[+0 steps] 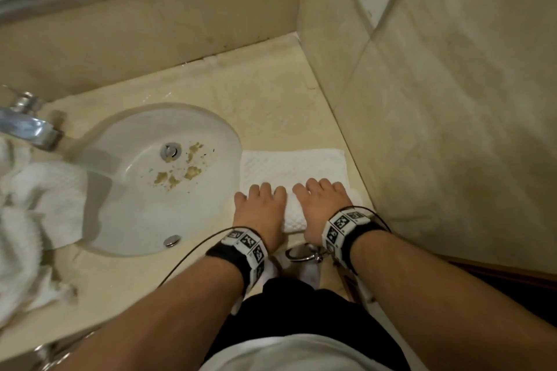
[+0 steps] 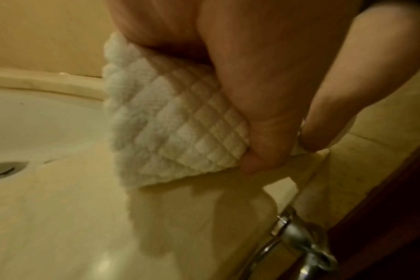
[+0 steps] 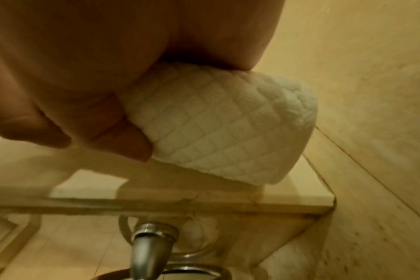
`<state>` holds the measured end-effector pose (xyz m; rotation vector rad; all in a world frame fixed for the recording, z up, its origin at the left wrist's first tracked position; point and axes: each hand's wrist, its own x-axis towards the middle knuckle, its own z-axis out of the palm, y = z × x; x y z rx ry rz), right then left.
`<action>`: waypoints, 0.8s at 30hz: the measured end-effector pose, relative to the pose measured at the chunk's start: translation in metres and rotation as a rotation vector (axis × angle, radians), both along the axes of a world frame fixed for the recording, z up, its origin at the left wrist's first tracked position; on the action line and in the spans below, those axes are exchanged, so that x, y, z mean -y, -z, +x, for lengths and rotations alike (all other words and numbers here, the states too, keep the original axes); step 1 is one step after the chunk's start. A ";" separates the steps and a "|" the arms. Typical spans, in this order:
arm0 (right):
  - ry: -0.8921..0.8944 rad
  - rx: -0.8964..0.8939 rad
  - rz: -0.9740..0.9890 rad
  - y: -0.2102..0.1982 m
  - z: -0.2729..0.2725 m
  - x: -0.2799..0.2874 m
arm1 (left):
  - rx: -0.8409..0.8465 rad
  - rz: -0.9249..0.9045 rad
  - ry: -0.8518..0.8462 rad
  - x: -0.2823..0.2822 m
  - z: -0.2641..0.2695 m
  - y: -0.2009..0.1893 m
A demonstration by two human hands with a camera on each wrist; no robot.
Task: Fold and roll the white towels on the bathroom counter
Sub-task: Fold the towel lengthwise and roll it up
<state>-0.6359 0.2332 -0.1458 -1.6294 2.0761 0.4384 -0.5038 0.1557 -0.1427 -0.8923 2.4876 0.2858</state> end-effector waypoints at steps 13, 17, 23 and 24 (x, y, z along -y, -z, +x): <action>0.086 -0.039 -0.049 -0.015 0.018 0.009 | 0.111 0.196 0.030 0.048 -0.024 0.004; -0.003 -0.116 -0.035 -0.005 0.031 -0.004 | 0.095 0.245 0.036 0.055 -0.028 -0.001; 0.025 -0.081 -0.038 -0.001 0.014 0.018 | -0.163 0.028 0.063 0.010 0.001 -0.004; 0.028 -0.068 -0.039 -0.002 0.011 0.022 | -0.157 -0.010 0.073 0.007 0.005 0.000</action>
